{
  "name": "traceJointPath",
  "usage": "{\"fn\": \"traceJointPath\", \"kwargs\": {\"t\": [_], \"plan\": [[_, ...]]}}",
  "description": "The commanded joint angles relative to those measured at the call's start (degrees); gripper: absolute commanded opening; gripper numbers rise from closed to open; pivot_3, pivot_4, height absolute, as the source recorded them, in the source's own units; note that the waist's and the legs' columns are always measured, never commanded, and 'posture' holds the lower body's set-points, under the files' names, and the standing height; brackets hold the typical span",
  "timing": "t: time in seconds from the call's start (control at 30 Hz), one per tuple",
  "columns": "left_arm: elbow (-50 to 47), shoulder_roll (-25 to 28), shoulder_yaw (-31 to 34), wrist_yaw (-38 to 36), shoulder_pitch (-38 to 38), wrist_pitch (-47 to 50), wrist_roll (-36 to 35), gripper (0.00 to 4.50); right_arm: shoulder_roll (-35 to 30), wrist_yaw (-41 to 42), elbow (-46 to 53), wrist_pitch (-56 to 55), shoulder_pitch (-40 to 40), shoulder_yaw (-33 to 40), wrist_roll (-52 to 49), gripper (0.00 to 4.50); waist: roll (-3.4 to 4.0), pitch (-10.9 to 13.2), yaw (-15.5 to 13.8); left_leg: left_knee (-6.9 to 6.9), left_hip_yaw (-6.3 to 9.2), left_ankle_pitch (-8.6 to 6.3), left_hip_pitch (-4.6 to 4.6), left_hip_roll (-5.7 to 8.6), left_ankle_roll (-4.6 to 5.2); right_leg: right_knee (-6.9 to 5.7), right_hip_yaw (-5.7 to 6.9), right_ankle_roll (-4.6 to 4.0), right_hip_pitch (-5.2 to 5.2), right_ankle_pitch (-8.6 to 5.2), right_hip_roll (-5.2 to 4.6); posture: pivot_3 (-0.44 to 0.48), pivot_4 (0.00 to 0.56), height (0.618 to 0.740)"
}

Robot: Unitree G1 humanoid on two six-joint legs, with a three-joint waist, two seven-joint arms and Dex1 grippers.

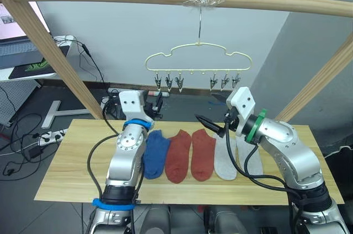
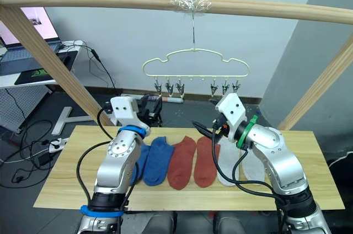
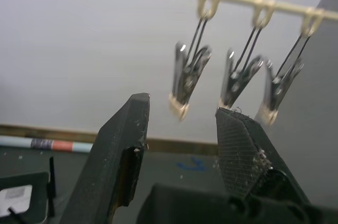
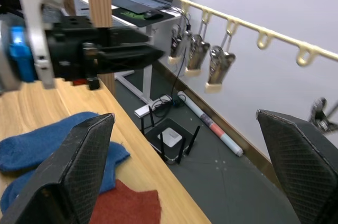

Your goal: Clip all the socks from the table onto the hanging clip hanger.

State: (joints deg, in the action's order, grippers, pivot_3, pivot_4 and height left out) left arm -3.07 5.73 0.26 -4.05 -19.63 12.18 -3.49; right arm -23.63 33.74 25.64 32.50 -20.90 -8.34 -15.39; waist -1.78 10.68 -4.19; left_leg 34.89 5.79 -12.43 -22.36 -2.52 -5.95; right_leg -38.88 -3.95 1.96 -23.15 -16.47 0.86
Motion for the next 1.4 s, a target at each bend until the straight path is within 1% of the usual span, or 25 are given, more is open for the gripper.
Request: {"fn": "traceJointPath", "kwargs": {"t": [0.03, 0.17, 0.4, 0.6, 1.0, 1.4], "plan": [[2.53, -1.49, -0.38, 2.83, -2.57, -3.36, 2.4, 2.25, -0.72, 0.25, 2.23, -0.04, -1.34, 0.9, -0.68, 4.5, -0.01, 0.0, 0.02, 0.01, 0.0, 0.0, 0.0, 0.01, 0.0, 0.0, -0.01, 0.01, 0.0, 0.01, 0.0, 0.17, 0.191, 0.74], [5.11, -2.34, -0.34, 5.68, -4.52, -5.36, 4.83, 2.25, -0.95, 0.27, 2.6, 0.64, -1.74, 1.2, -1.05, 4.5, 0.0, 0.03, 0.05, 0.0, 0.05, 0.0, -0.05, 0.0, 0.0, 0.01, 0.03, 0.01, -0.04, 0.01, 0.0, 0.162, 0.192, 0.74], [10.33, -3.72, -0.01, 8.33, -8.07, -8.15, 6.26, 2.25, -1.2, -0.08, 4.19, 2.78, -2.47, 1.7, -2.1, 4.5, -0.01, 0.19, 0.47, 0.0, 0.06, 0.0, -0.07, 0.01, 0.0, 0.0, 0.04, 0.02, -0.04, 0.02, 0.0, 0.141, 0.191, 0.74], [13.1, -3.61, 0.41, 10.03, -10.36, -10.27, 7.47, 2.25, -2.02, -0.26, 4.85, 3.53, -2.44, 2.0, -2.53, 4.5, -0.05, 0.35, 1.18, 0.0, 0.12, 0.0, -0.13, 0.01, 0.0, 0.02, 0.1, 0.03, -0.05, 0.02, 0.0, 0.138, 0.195, 0.74], [11.93, -3.65, -0.28, 12.28, -9.75, -10.14, 9.97, 2.25, -2.26, 0.13, 4.91, 3.43, -3.48, 2.1, -3.47, 4.5, -0.05, 0.58, 1.36, 0.0, 0.23, 0.0, -0.15, 0.01, 0.0, 0.01, 0.21, 0.03, -0.04, 0.02, 0.0, 0.138, 0.195, 0.74], [12.73, -3.78, 0.13, 12.47, -10.26, -10.12, 9.81, 2.25, -2.48, -0.75, 4.97, 3.58, -3.64, 2.08, -4.06, 4.5, -0.05, 0.59, 1.36, 0.0, 0.25, 0.01, -0.16, 0.01, 0.0, 0.01, 0.22, 0.03, -0.04, 0.02, -0.01, 0.138, 0.195, 0.74]]}}
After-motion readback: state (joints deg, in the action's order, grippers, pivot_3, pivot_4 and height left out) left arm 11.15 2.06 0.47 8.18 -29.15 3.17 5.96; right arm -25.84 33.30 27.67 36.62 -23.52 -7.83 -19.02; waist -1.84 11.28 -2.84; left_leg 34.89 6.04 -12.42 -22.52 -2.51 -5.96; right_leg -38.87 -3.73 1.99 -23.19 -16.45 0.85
